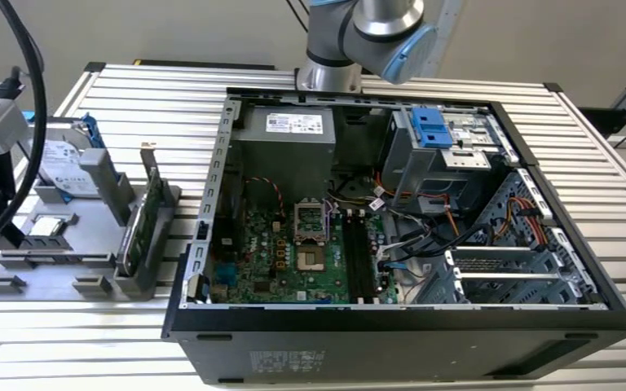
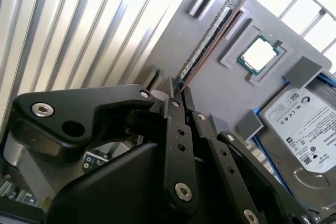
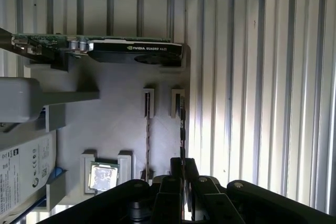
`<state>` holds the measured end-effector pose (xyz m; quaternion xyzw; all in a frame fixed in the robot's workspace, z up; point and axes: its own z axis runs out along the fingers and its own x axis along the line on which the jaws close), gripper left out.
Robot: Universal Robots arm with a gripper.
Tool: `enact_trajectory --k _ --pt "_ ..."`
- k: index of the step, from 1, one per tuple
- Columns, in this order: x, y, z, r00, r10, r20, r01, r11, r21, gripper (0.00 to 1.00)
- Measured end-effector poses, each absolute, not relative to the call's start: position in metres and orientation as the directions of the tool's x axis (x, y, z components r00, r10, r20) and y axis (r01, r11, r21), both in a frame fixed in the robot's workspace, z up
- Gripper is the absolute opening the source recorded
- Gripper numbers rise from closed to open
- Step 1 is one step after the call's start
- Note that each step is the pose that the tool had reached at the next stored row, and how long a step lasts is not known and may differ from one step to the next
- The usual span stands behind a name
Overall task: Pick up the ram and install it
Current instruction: 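Pick up the ram and move it above insertion slot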
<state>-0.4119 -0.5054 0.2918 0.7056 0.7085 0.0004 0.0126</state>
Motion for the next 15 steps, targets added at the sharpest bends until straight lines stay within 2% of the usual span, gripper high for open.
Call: enact_trajectory --k 15 --pt "-0.4119 -0.5054 0.2961 -0.004 1.0 -0.017 1.0 0.004 0.018 0.0"
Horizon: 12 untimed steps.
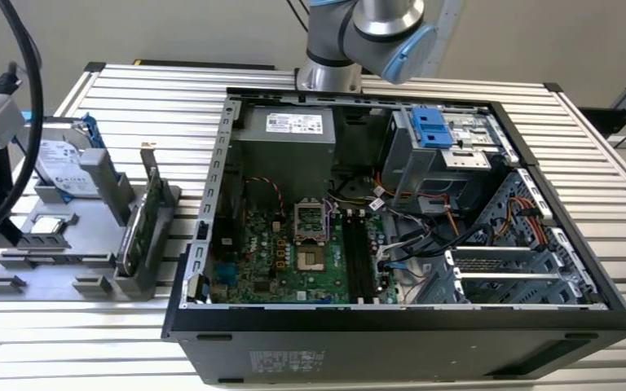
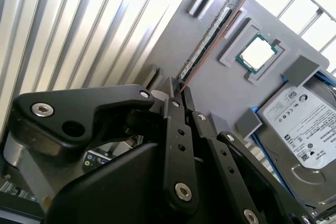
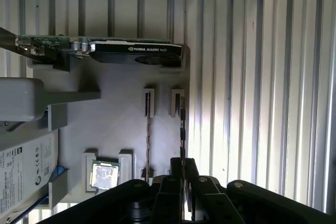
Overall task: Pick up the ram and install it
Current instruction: 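Pick up the ram and move it above insertion slot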
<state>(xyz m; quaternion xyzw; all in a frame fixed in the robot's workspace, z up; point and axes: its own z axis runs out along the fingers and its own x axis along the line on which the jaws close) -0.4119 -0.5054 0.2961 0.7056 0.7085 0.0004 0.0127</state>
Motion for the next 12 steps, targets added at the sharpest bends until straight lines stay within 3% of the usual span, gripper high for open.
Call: enact_trajectory --k 12 --pt "-0.4119 -0.5054 0.2986 -0.004 1.0 -0.017 1.0 0.004 0.018 0.0"
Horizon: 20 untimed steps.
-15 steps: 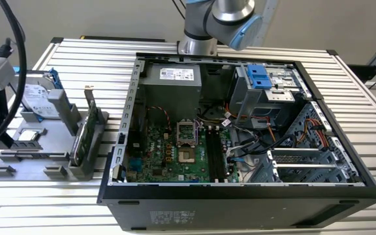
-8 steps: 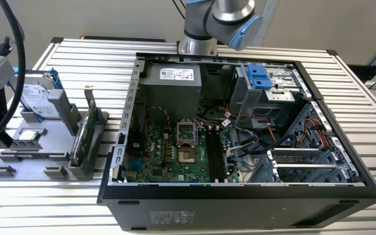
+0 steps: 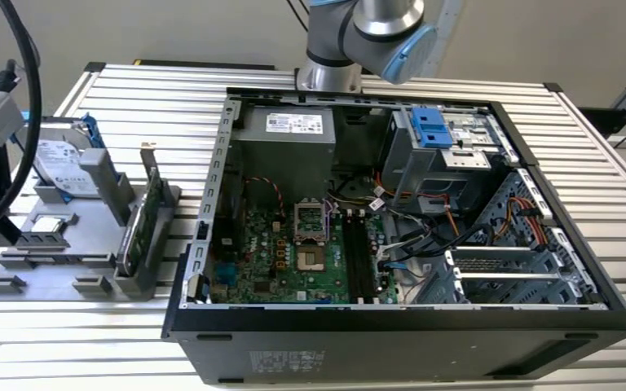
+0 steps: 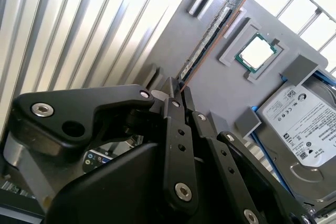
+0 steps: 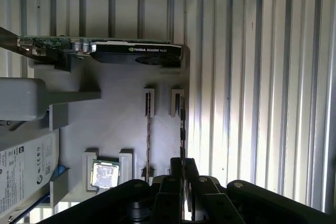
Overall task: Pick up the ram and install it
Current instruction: 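Pick up the ram and move it above insertion slot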
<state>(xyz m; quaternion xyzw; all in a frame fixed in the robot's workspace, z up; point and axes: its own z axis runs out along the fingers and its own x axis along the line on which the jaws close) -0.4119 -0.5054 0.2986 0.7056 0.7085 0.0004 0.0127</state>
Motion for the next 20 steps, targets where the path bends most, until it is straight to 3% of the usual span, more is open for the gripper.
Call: enact_trajectory --k 20 --pt "-0.4062 -0.5053 0.2995 -0.004 1.0 -0.018 1.0 0.004 0.018 0.0"
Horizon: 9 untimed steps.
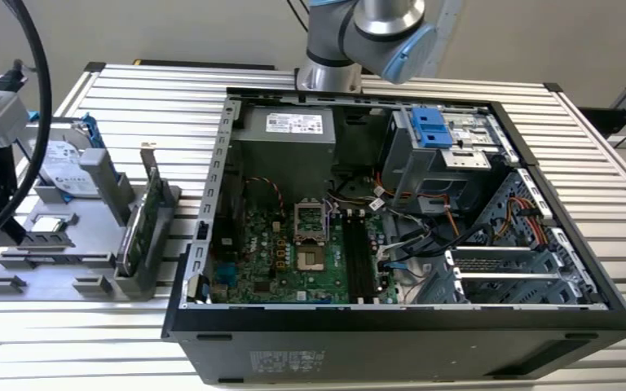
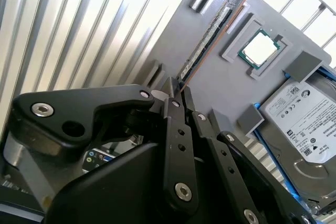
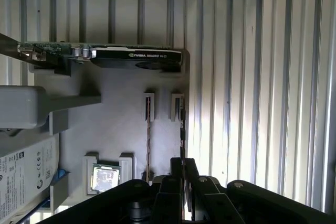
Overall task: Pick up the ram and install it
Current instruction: 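Pick up the ram and move it above insertion slot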
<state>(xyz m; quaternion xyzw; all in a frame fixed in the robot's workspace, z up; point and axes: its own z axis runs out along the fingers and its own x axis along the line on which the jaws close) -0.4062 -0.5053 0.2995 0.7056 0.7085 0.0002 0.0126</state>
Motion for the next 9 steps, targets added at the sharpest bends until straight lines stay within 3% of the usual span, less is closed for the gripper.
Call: enact_trajectory --k 9 --pt "-0.4055 -0.5054 0.3067 -0.004 1.0 -0.017 1.0 0.004 0.018 0.0"
